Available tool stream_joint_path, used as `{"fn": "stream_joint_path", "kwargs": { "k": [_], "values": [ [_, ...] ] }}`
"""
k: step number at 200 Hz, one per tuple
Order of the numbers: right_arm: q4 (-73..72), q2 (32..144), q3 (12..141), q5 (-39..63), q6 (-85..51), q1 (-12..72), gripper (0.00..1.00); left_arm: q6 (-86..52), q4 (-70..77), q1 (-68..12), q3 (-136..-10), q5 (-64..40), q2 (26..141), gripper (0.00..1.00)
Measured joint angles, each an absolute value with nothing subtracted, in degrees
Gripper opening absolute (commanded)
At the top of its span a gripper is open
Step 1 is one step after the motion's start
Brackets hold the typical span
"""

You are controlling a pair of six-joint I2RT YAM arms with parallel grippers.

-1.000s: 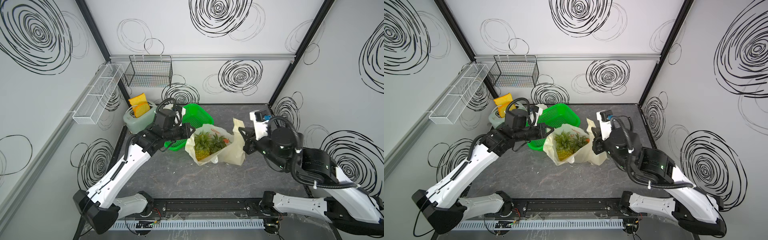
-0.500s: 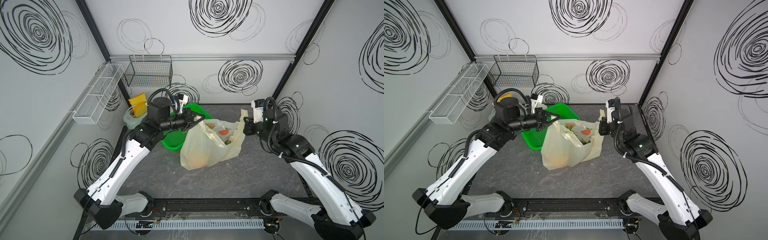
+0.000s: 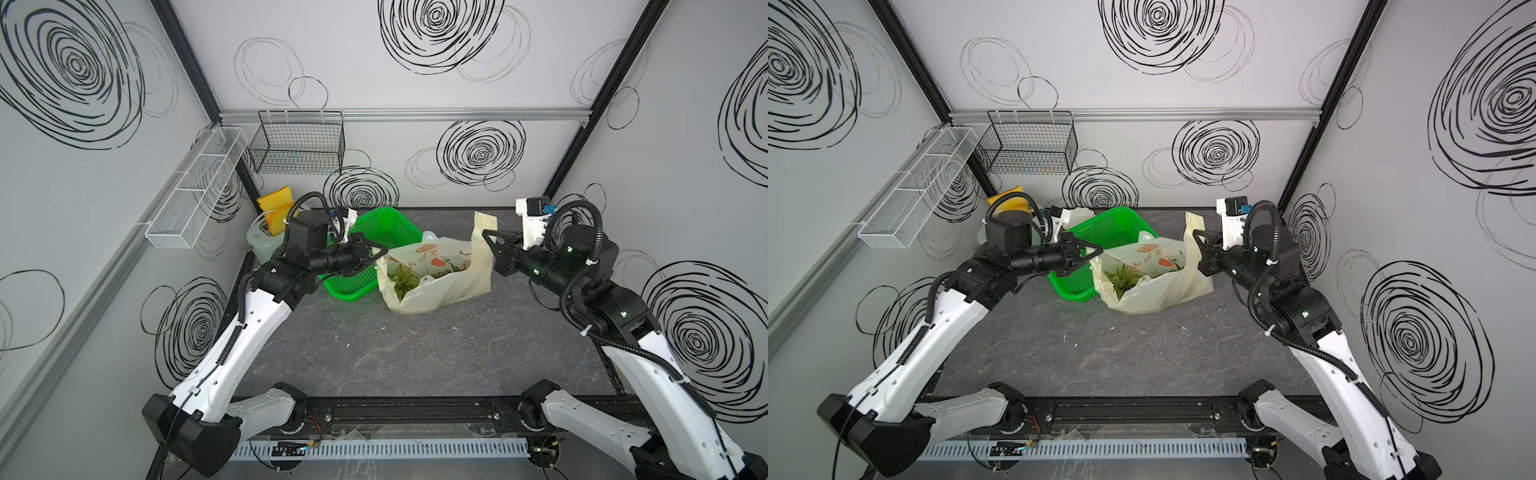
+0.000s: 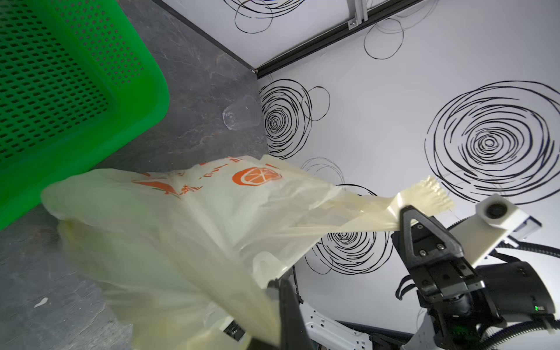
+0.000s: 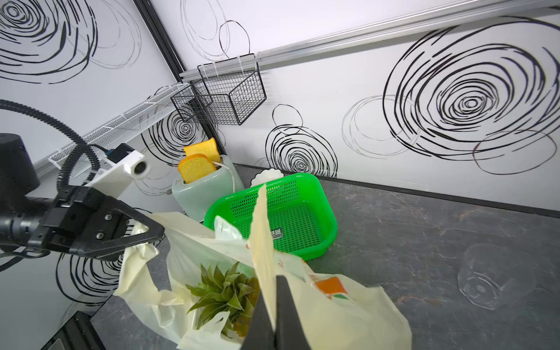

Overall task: Place the pineapple into a plastic bag & tie a knot
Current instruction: Adjust the plastic bag at the center of the board.

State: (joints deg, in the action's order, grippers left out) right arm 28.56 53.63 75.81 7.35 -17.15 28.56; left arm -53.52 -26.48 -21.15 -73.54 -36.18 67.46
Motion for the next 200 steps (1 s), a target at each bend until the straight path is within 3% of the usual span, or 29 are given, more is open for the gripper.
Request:
{"fn": "stream_joint_path", "kwargs": {
  "k": [39,65,142,166,200],
  "values": [
    [26.96,53.52,75.75,8.58,-17.26,28.56,0.0,-52.9,-26.98,-20.93,-73.69,-37.06,67.31,0.0],
    [26.39,53.34,75.0,8.64,-17.28,28.56,0.0,-52.34,-26.92,-20.93,-73.71,-37.32,66.96,0.08],
    [25.32,54.28,65.23,8.95,-18.85,28.56,0.0,-51.46,-22.31,-19.53,-64.66,-39.0,65.04,0.1],
    [25.15,54.17,65.3,9.32,-18.7,28.56,0.0,-50.54,-22.02,-18.57,-64.69,-39.27,64.99,0.23],
    [25.08,54.78,65.89,10.59,-18.68,28.56,0.0,-48.03,-21.28,-17.54,-64.45,-39.11,64.03,0.58]
  ]
}}
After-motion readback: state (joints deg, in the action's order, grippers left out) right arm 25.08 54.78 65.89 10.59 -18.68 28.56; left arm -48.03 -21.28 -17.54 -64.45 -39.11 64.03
